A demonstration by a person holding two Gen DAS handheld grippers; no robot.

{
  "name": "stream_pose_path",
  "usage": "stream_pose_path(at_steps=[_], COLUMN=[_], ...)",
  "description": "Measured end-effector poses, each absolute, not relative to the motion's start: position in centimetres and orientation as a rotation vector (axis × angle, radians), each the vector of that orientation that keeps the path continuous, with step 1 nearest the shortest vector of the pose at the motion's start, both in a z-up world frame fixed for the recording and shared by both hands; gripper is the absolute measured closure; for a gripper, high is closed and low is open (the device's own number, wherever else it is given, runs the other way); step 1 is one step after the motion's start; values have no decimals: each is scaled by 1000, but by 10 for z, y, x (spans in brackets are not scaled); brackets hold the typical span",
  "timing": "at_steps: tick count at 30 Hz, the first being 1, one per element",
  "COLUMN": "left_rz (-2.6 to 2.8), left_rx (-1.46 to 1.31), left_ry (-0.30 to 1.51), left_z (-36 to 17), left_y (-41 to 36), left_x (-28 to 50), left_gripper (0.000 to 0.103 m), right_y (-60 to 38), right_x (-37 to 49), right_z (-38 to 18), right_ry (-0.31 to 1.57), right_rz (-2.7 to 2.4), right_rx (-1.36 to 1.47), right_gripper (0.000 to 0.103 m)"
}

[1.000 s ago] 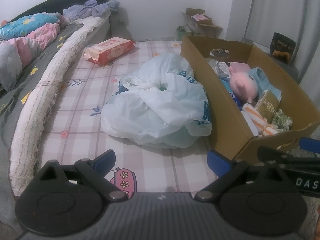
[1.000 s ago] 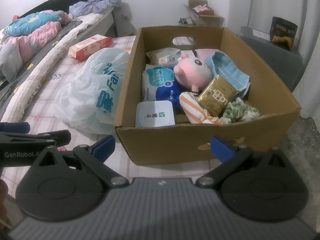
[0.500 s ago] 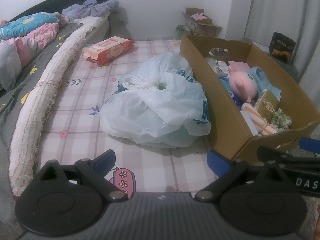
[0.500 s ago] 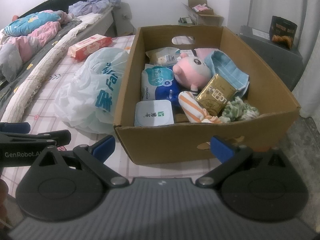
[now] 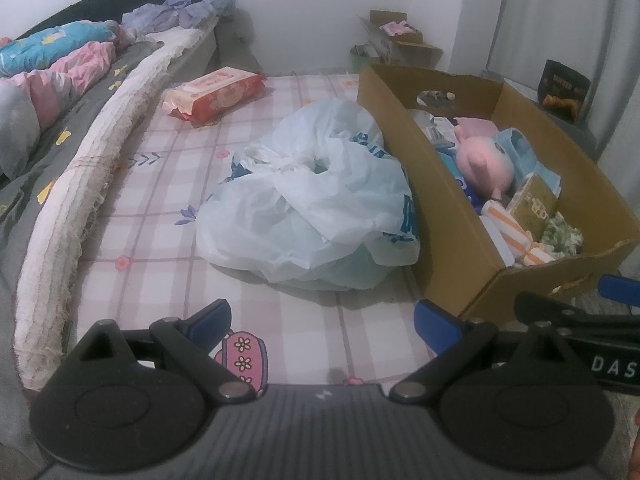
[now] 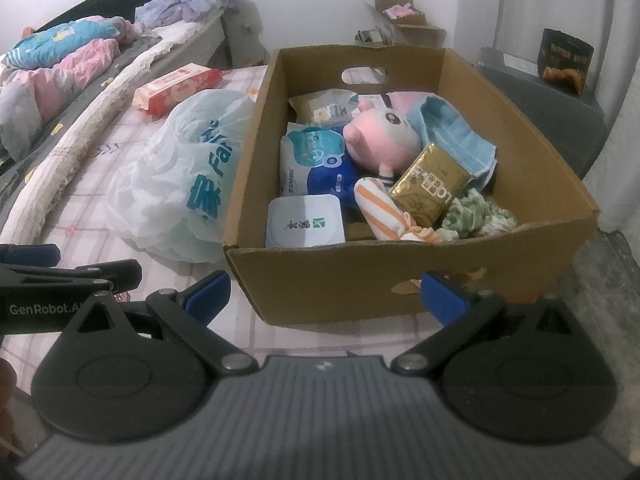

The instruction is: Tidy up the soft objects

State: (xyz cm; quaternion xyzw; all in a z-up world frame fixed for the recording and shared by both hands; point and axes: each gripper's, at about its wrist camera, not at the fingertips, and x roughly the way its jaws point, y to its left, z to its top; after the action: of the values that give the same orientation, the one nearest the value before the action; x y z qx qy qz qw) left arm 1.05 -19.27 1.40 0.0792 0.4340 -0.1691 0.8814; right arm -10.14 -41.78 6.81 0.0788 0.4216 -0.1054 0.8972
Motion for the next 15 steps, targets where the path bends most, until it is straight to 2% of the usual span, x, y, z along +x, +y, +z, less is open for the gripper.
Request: stream_pose_path(at_steps=[15], left_rz=[-379], left_rx=[161], left_ry=[921], left_z=[11], left_y=[-199], left_x=[12], left_gripper=[4], right_y=[-426], right_x=[-102], right_z=[69], right_ry=[891], right_rz=[-239], right_rx=[161], right_gripper=[1])
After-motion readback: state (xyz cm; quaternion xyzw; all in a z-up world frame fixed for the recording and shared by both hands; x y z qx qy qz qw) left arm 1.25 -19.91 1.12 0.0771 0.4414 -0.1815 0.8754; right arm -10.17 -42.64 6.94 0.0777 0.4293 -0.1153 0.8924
